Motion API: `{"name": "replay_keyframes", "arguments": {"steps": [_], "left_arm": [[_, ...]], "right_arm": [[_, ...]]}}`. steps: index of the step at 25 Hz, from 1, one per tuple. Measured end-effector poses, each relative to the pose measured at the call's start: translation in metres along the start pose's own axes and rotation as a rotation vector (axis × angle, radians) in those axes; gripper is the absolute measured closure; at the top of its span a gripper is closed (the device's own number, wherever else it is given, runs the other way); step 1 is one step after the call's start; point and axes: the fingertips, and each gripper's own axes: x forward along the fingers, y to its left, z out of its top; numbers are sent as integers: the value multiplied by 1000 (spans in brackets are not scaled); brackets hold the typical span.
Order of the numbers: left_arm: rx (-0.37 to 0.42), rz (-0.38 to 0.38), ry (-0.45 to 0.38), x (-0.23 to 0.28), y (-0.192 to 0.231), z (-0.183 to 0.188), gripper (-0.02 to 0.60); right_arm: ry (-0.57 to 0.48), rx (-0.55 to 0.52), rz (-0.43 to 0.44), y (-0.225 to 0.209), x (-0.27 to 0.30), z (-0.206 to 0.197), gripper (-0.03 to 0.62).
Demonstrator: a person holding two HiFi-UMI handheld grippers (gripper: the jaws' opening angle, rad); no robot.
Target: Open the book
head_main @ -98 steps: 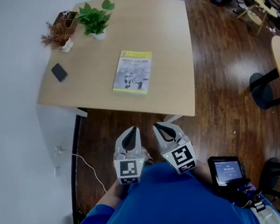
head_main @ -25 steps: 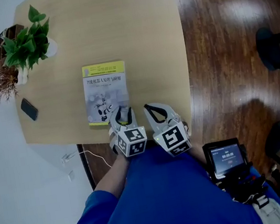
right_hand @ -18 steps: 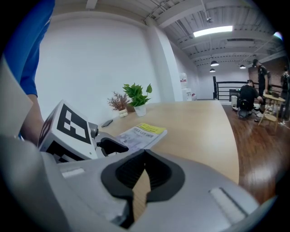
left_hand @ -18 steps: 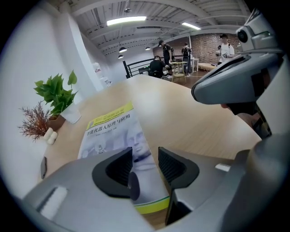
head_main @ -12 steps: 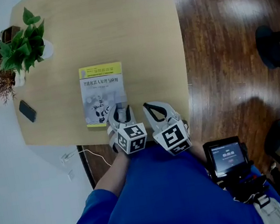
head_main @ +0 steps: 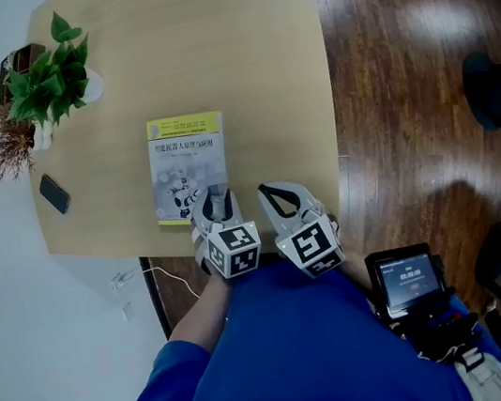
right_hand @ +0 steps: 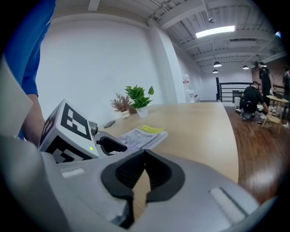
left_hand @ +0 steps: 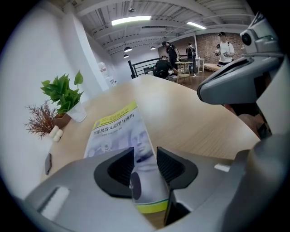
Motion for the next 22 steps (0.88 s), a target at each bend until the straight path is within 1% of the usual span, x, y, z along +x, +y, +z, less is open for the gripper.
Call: {"name": "replay_keyframes", "arguments": {"steps": [13, 17, 22], "left_arm": [[-22, 28, -24, -14, 8, 7, 549], [-24, 35, -26, -17, 12, 8, 563], [-30, 41, -32, -22, 16, 9, 566]], "right_arm": [[-22, -20, 1, 3, -9, 4, 591], [-29, -21, -4, 3, -13, 7, 591], [-37, -26, -2, 6, -16, 9, 591]]}}
